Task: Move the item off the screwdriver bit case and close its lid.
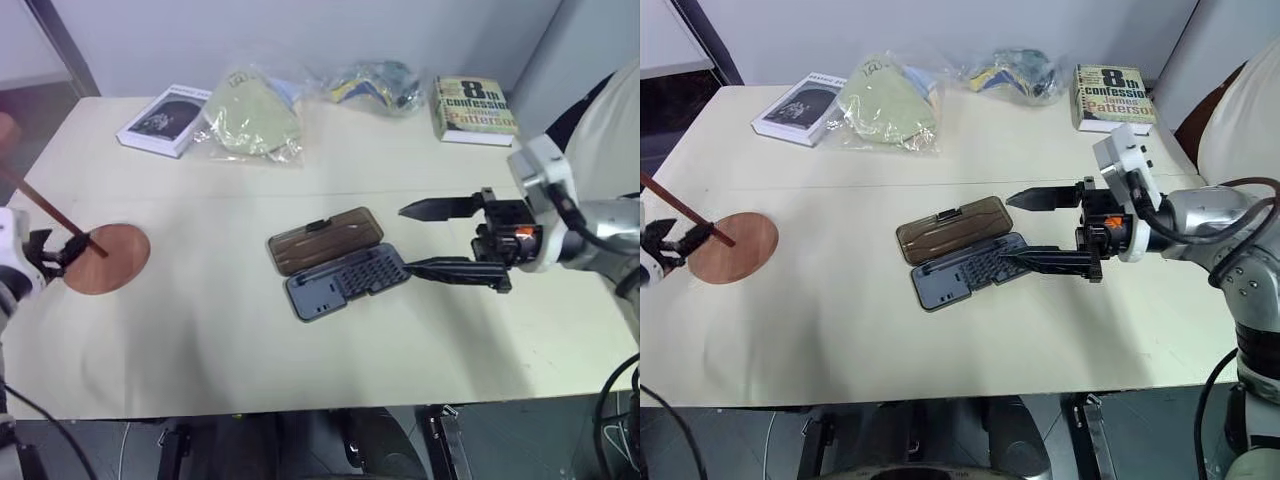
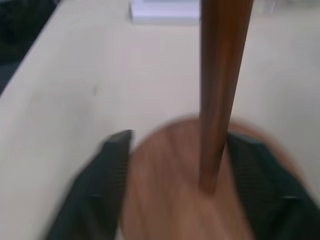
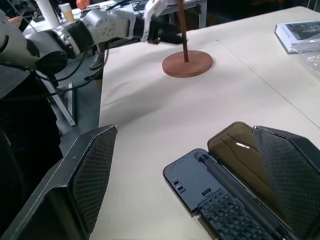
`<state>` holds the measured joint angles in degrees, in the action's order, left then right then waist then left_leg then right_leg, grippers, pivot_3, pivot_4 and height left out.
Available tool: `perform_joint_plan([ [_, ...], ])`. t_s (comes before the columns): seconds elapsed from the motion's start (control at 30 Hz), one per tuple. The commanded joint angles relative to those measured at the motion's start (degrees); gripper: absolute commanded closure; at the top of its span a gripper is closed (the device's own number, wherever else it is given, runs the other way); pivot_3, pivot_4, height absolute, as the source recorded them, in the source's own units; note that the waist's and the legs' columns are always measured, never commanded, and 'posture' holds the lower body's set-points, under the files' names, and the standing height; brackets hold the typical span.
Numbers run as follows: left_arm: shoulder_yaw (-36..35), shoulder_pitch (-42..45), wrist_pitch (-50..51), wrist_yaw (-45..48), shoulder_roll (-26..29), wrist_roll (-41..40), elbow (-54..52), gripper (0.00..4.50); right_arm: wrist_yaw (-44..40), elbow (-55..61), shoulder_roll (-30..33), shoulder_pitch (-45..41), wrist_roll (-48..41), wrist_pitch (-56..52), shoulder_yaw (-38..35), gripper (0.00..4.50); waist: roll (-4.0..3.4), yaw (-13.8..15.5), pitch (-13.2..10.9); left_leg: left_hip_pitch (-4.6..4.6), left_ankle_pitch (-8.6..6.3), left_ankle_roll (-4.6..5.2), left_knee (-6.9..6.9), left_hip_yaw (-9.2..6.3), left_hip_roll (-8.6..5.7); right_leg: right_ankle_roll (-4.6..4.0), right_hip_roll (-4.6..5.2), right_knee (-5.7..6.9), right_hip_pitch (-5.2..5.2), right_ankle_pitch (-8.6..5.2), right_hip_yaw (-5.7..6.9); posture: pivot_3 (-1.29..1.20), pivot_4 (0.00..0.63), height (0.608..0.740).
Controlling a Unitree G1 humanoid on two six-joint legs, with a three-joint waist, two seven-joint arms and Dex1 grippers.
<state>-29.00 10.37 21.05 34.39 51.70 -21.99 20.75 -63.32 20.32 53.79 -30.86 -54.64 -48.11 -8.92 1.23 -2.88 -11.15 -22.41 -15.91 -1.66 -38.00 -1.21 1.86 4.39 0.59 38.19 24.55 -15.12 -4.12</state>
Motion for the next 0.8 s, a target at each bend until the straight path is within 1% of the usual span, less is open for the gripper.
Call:
perform_joint_plan([
  [0.03,-8.8,-5.6,1.6,3.5,3.7,-2.5,-6.8,0.7,-0.5,-0.5,-0.2,-1.4,0.3,1.0,-0.6,0.0,0.05,0.2,0.0,0.0,0.0,0.0,0.0,0.01,0.03,0.0,0.05,-0.01,0.01,0.0,0.0,0.0,0.15,0.737],
  [0.1,-14.7,-13.1,5.3,9.6,3.9,-6.5,-12.9,0.7,-1.0,-0.7,0.0,-1.0,1.2,1.4,-0.3,0.0,0.04,0.3,0.0,-0.01,-0.01,-0.01,0.02,0.02,0.06,0.0,0.09,-0.05,0.01,0.0,-0.01,0.0,0.15,0.737],
  [0.13,-17.8,-18.2,6.9,14.1,3.5,-8.7,-16.8,0.7,-1.2,-0.8,0.2,-0.4,2.0,1.9,0.0,0.0,0.05,0.3,0.0,-0.01,-0.01,-0.01,0.06,0.03,0.05,-0.01,0.16,-0.07,0.01,-0.01,-0.01,0.0,0.15,0.737],
  [0.23,-24.5,-31.8,12.5,25.9,2.3,-15.5,-27.7,0.7,-1.5,-0.9,0.5,1.1,4.8,3.4,0.8,0.0,0.05,0.4,0.0,0.01,-0.01,-0.01,0.1,0.06,0.01,-0.12,0.26,-0.14,0.01,-0.08,-0.02,0.0,0.15,0.737],
  [0.27,-25.7,-35.2,14.5,28.9,1.8,-18.5,-32.1,0.7,-1.5,-1.0,0.6,1.5,5.4,3.7,0.9,0.0,0.06,0.5,0.0,-0.02,-0.01,-0.01,0.1,0.07,0.02,-0.22,0.26,-0.17,0.01,-0.14,-0.01,0.0,0.15,0.737],
  [0.3,-25.9,-37.6,17.5,31.1,2.0,-22.0,-37.3,0.7,-1.8,-1.0,0.9,2.2,6.2,4.2,1.0,0.0,0.05,0.7,0.0,0.0,-0.01,-0.01,0.09,0.08,0.0,-0.24,0.27,-0.18,-0.03,-0.15,0.0,0.0,0.15,0.737],
  [0.37,-20.7,-37.1,18.4,30.9,3.3,-24.8,-46.7,0.7,-2.9,-0.4,1.8,3.7,8.1,5.7,1.1,0.0,0.04,1.5,0.0,0.0,-0.01,-0.02,0.03,0.1,0.0,-0.24,0.32,-0.21,-0.11,-0.17,0.07,0.0,0.15,0.737],
  [0.4,-17.2,-34.7,18.8,29.0,4.0,-24.8,-49.0,0.7,-3.0,-0.1,1.9,4.0,8.4,5.8,1.1,0.0,0.01,2.1,0.0,0.01,0.0,-0.02,0.0,0.14,0.01,-0.22,0.35,-0.21,-0.15,-0.2,0.13,0.0,0.15,0.737],
  [0.43,-11.3,-29.6,18.7,25.3,4.3,-23.2,-50.1,0.7,-2.9,0.3,2.0,4.3,8.3,5.6,0.8,0.0,-0.11,2.4,0.0,0.01,0.01,-0.04,-0.02,0.23,0.02,-0.21,0.34,-0.21,-0.15,-0.2,0.14,0.0,0.15,0.737],
  [0.47,-2.9,-21.6,19.2,20.9,3.4,-19.9,-49.5,0.7,-2.6,1.0,2.1,4.7,7.8,5.1,0.1,0.0,-0.19,2.5,0.0,0.02,0.02,-0.06,-0.07,0.26,0.01,-0.21,0.35,-0.2,-0.25,-0.2,0.15,0.0,0.15,0.737],
  [0.5,4.1,-14.7,18.9,17.3,2.2,-16.7,-48.6,0.7,-2.2,1.7,2.3,5.0,7.3,4.6,-0.4,0.0,-0.37,2.9,0.1,0.06,0.03,-0.07,-0.09,0.44,-0.02,-0.2,0.34,-0.2,-0.3,-0.21,0.15,0.0,0.15,0.737],
  [0.53,10.6,-7.4,18.9,14.6,-0.1,-13.8,-46.6,0.7,-1.8,2.6,2.5,5.6,6.7,4.1,-1.3,0.0,-0.4,3.1,0.1,0.1,0.04,-0.07,-0.11,0.56,-0.04,-0.19,0.3,-0.22,-0.37,-0.2,0.11,0.0,0.15,0.737],
  [0.57,17.9,1.4,17.7,13.2,-3.8,-9.6,-42.0,0.7,-0.9,4.0,2.9,6.4,5.7,3.2,-2.9,0.0,-0.41,3.3,0.1,0.09,0.04,-0.06,-0.19,0.59,-0.05,-0.06,0.2,-0.22,-0.41,-0.13,0.05,0.0,0.15,0.737],
  [0.6,22.5,7.0,16.8,12.6,-6.3,-6.8,-38.5,0.7,-0.2,4.9,3.2,7.1,5.0,2.5,-4.1,0.0,-0.31,3.3,0.1,0.07,0.05,-0.05,-0.21,0.61,-0.07,0.05,0.15,-0.24,-0.45,-0.07,0.01,0.0,0.15,0.737],
  [0.67,29.9,16.3,12.5,12.6,-10.3,-0.3,-28.9,0.7,1.7,7.1,3.6,8.9,3.1,0.9,-6.8,0.0,-0.14,2.7,0.2,-0.03,0.05,-0.06,-0.24,0.6,-0.05,0.54,0.07,-0.26,-0.39,0.21,-0.03,0.0,0.15,0.737],
  [0.8,37.7,29.3,5.3,15.7,-16.3,6.7,-9.9,0.7,5.4,12.1,4.0,14.0,-0.1,-1.5,-12.8,0.0,-0.12,1.7,0.2,-0.13,-0.05,0.12,-0.12,0.75,-0.03,0.55,0.04,-0.34,-0.14,0.2,-0.23,0.0,0.15,0.737],
])
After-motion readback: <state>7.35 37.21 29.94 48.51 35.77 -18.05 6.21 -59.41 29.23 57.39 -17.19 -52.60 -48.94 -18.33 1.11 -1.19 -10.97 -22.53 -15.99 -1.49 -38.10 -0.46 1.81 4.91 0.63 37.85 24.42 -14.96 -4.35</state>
